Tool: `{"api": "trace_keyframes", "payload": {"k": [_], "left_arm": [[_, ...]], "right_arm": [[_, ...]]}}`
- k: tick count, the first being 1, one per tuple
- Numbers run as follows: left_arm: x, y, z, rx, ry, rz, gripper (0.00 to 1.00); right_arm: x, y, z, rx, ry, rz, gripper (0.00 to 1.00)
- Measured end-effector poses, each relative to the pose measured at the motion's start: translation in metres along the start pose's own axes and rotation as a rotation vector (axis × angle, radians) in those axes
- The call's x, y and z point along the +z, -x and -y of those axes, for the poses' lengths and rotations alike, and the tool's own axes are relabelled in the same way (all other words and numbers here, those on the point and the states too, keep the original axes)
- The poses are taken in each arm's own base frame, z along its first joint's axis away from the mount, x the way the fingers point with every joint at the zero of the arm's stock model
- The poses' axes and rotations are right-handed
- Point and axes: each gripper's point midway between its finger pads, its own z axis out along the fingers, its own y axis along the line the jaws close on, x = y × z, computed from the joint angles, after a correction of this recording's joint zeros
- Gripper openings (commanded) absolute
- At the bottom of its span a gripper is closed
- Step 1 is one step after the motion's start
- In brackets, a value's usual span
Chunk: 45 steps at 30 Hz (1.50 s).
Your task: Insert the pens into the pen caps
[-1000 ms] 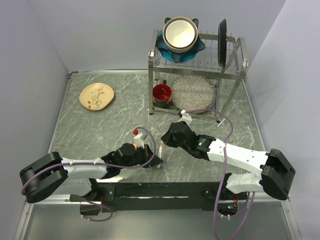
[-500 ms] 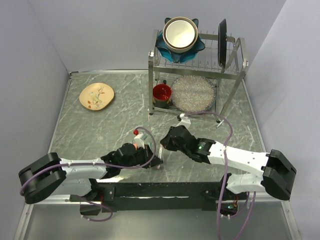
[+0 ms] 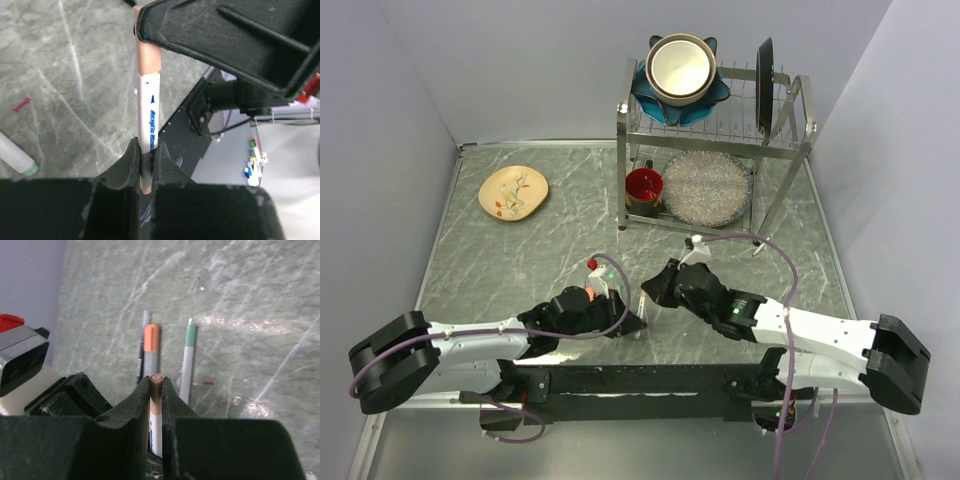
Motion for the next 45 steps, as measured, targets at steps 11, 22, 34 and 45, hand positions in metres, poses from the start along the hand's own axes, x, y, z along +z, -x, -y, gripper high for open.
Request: {"api": "trace_keyframes", "payload": {"k": [11,22,34,45], "left_arm": [[-0.025,0.036,0.047,0.169,-0.128,0.123,0.01],[-0.051,0.061,0.085,0.327,-0.25,0.224,0.01],[-0.081,0.056,0.119,0.475,-0.404,0.216,0.01],[-0.087,0.055,0.124,0.483,-0.427,0.219,0.01]], "right_arm": [[-0.043,0.022,-0.054,0.04,0.254,0.052,0.49],[-0.092,0.049,-0.114,-0.061,0.47,0.069,0.86],[-0.11,0.076,-0.156,-0.215,0.531,0.096,0.79],[-0.1,0.072,-0.164,-0.262,0.515,0.058,0.63]]}}
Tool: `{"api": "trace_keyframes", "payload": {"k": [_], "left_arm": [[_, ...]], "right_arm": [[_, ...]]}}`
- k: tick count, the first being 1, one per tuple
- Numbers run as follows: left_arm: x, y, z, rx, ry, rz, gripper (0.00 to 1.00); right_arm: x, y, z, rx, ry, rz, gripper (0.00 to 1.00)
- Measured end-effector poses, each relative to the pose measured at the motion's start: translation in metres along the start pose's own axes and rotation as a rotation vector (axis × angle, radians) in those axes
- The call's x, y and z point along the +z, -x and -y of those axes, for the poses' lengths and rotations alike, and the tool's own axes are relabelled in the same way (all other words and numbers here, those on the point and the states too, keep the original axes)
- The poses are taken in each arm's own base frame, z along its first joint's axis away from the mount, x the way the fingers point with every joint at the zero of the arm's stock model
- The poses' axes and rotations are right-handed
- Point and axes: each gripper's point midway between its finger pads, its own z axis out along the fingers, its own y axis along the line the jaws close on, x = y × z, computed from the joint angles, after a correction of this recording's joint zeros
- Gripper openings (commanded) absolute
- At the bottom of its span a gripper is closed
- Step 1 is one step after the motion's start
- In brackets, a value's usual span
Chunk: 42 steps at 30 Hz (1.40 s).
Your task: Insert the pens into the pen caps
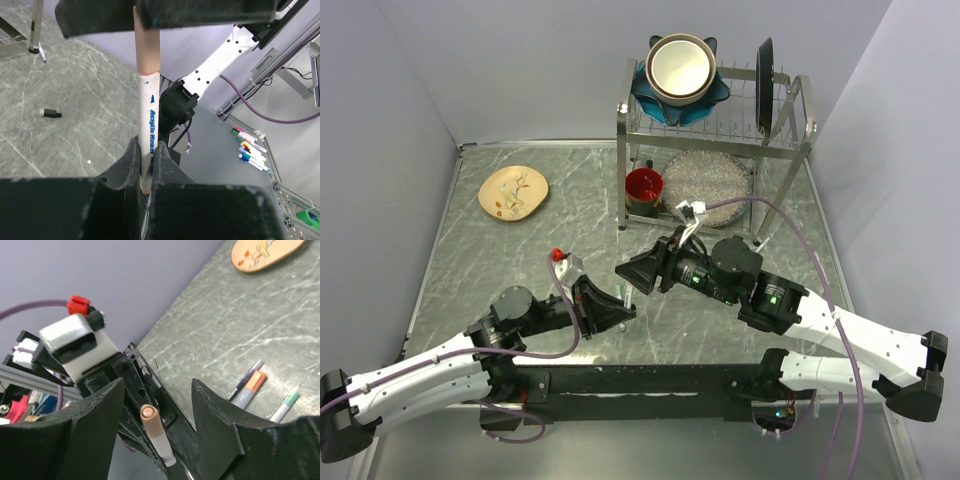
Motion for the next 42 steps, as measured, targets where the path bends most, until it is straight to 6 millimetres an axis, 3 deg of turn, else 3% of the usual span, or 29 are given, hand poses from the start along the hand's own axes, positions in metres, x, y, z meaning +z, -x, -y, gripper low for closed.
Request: {"api": "trace_keyframes", "payload": {"k": [5,8,9,12,16,25,34,42], "left_arm": [[0.0,0.001,0.0,0.001,0.003,0.005,0.01],[0.0,0.001,-0.002,-0.001,0.01,0.004,0.01],[0.001,0.0,-0.003,-0.002,0.012,0.002,0.01],[0.002,-0.002,-0.005,-0.006,0.023,-0.003,0.01],[0.003,-0.007,-0.011,-0.012,0.048,-0.019,0.01],[0.003,-0.04,-0.036,-0.037,0.157,-0.159,0.01],[0.01,-0.06,-0.048,-0.068,0.205,-0.248,0.01],[0.009,-0.075,-0.049,-0.102,0.194,-0.331,0.01]], "right_arm": [[0.001,-0.007,0.001,0.001,-0.004,-0.022,0.47],[0.002,-0.011,0.0,0.007,-0.001,-0.028,0.29],[0.001,-0.012,0.0,0.008,-0.001,-0.031,0.16],[0.002,-0.014,0.001,0.008,-0.011,-0.031,0.0],[0.002,-0.019,0.006,-0.002,-0.032,-0.032,0.0],[0.001,-0.053,0.046,-0.02,-0.162,-0.055,0.0],[-0.005,-0.068,0.07,0.005,-0.224,0.012,0.0],[-0.007,-0.082,0.073,0.057,-0.172,0.042,0.0]]}}
